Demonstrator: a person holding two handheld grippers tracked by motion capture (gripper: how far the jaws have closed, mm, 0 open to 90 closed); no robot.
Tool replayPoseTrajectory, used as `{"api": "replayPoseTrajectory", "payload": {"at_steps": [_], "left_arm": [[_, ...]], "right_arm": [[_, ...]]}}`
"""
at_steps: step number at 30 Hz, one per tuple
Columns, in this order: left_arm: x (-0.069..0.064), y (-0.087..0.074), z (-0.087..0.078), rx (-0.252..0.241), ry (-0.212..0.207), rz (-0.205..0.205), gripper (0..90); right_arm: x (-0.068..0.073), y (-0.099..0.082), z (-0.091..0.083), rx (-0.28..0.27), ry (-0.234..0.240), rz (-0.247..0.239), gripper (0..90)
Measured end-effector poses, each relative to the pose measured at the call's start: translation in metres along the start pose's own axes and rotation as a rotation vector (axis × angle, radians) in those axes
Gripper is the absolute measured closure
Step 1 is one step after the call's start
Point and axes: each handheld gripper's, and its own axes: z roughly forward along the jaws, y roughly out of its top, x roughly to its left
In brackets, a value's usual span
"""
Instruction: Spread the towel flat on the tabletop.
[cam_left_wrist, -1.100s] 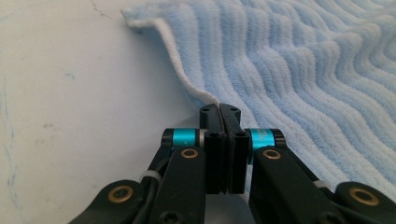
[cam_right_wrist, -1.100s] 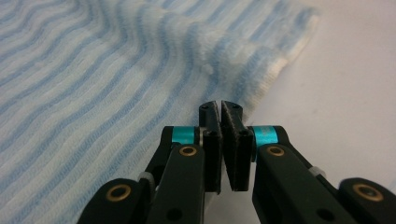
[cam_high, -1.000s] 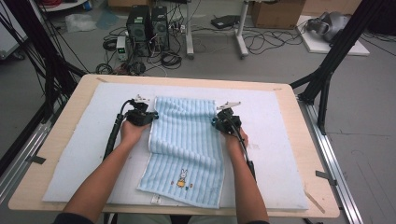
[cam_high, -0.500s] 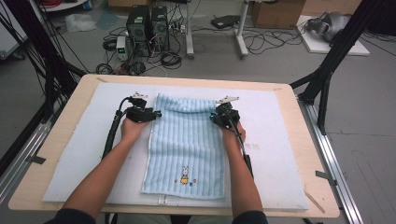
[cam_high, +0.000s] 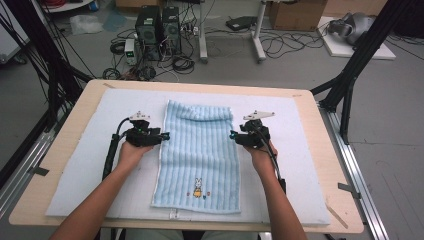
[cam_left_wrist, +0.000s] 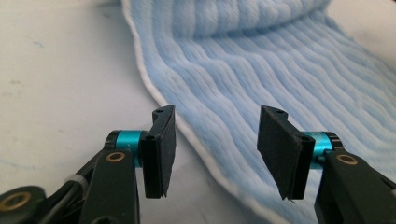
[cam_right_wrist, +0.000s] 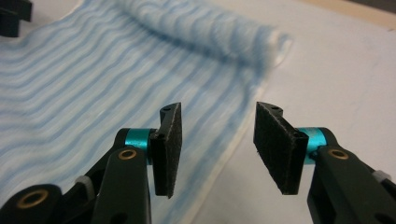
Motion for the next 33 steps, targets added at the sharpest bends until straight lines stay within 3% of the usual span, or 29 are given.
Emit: {"api": "replayPoseTrajectory", "payload": {"at_steps": [2, 4, 5, 6, 7, 9, 12, 14, 17, 20, 24, 27, 29, 32, 33], "left_arm": [[-0.003, -0.002, 0.002, 0.037, -0.009, 0.023, 49.2], [-0.008, -0.005, 0.005, 0.038, -0.023, 0.047, 55.8], [-0.011, -0.005, 0.006, 0.055, -0.025, 0.082, 61.8], [-0.014, -0.005, 0.006, 0.059, 0.0, 0.13, 64.7], [-0.016, -0.005, 0.006, 0.064, 0.014, 0.148, 69.3], [-0.014, -0.005, 0.007, 0.062, -0.003, 0.143, 82.4], [-0.012, -0.005, 0.009, 0.049, 0.0, 0.127, 85.6], [-0.01, -0.003, 0.01, 0.04, 0.025, 0.111, 85.9], [-0.006, 0.001, 0.014, 0.036, 0.051, 0.096, 86.3], [-0.002, 0.006, 0.02, 0.023, 0.076, 0.073, 86.5], [0.003, 0.012, 0.026, 0.017, 0.107, 0.055, 86.6], [0.003, 0.012, 0.025, 0.01, 0.111, 0.049, 82.5], [0.004, 0.01, 0.023, 0.01, 0.088, 0.027, 68.1], [0.003, 0.008, 0.018, 0.02, 0.053, 0.031, 57.8], [0.001, 0.004, 0.013, -0.001, 0.048, 0.04, 54.7]], "right_arm": [[0.005, -0.006, 0.0, 0.011, -0.005, -0.022, 51.7], [0.009, -0.012, 0.003, 0.044, 0.002, -0.025, 51.8], [0.011, -0.013, 0.006, 0.069, 0.007, -0.027, 52.6], [0.012, -0.014, 0.009, 0.092, 0.011, -0.03, 54.8], [0.014, -0.015, 0.012, 0.108, 0.012, -0.041, 55.9], [0.018, -0.015, 0.017, 0.139, 0.006, -0.06, 59.2], [0.017, -0.015, 0.022, 0.139, 0.021, -0.057, 71.7], [0.016, -0.015, 0.024, 0.135, 0.041, -0.057, 82.9], [0.015, -0.013, 0.027, 0.128, 0.028, -0.051, 84.7], [0.015, -0.011, 0.032, 0.108, -0.039, -0.062, 85.2], [0.014, -0.009, 0.039, 0.075, -0.095, -0.059, 84.2], [0.013, -0.009, 0.039, 0.062, -0.101, -0.041, 76.6], [0.012, -0.01, 0.036, 0.057, -0.095, -0.029, 70.2], [0.01, -0.009, 0.029, 0.048, -0.067, -0.005, 59.2], [0.01, -0.009, 0.027, 0.052, -0.066, -0.001, 56.4]]}}
